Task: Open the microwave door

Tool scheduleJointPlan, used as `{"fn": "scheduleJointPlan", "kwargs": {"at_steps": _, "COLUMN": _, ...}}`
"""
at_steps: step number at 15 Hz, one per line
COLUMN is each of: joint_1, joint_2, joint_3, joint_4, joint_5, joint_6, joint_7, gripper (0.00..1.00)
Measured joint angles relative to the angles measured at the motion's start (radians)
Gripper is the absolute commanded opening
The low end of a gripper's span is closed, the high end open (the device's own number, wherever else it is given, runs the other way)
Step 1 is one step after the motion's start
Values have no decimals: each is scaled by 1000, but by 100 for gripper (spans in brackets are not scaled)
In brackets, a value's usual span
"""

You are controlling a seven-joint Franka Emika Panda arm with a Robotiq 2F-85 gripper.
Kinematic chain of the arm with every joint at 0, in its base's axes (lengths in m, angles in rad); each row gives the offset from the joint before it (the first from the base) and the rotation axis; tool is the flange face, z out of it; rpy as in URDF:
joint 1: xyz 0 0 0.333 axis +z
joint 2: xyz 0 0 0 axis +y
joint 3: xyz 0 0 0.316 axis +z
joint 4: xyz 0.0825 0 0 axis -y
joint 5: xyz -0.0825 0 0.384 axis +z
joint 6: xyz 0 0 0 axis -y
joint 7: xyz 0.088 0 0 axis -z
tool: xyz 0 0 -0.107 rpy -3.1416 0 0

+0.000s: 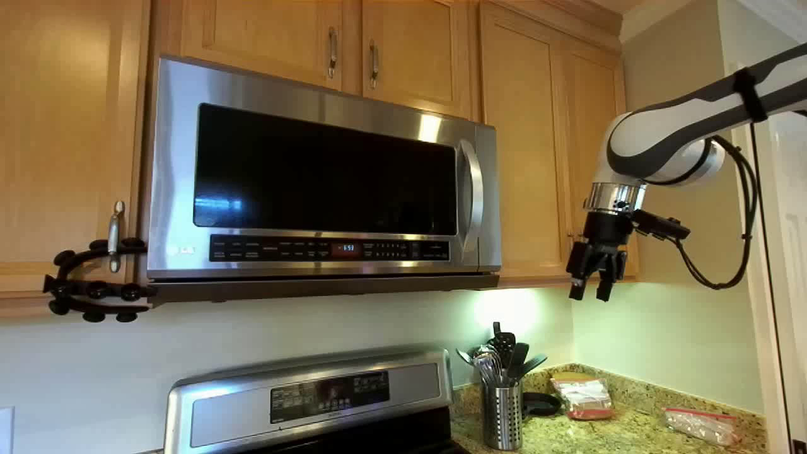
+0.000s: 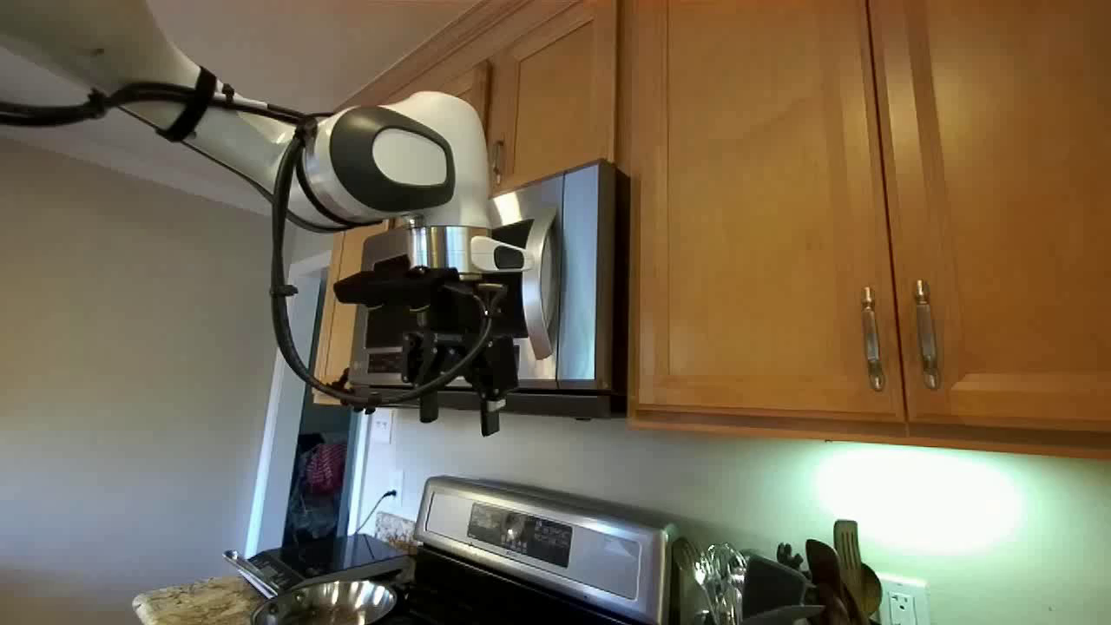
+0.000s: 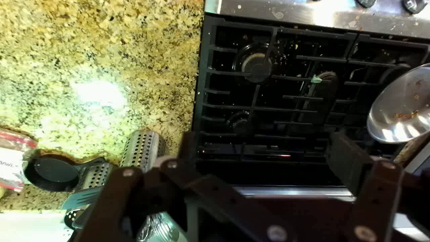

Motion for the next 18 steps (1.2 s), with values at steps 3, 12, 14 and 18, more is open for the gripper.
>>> {"fn": "scheduleJointPlan", "kwargs": {"at_steps": 3, "joint_1": 0, "joint_2": 0, "joint_3": 0, "joint_4": 0, "joint_5": 0, "joint_6": 0, "joint_7": 0, "gripper": 100}}
{"fn": "scheduleJointPlan", "kwargs": {"at_steps": 12, "joint_1": 0, "joint_2": 11, "joint_3": 4, "joint_4": 7, "joint_5": 1, "joint_6": 0, "joint_7": -6, "gripper": 100}}
{"fn": "scheduleJointPlan", "kwargs": {"at_steps": 14, "joint_1": 0, "joint_2": 36, "joint_3": 13, "joint_4": 38, "joint_5": -6, "joint_6": 0, "joint_7": -15, "gripper": 100}}
{"fn": "scheduleJointPlan", "kwargs": {"at_steps": 18, "joint_1": 3, "joint_2": 116, "joint_3": 53, "joint_4": 162, "joint_5": -45, "joint_6": 0, "joint_7": -42, "gripper": 100}}
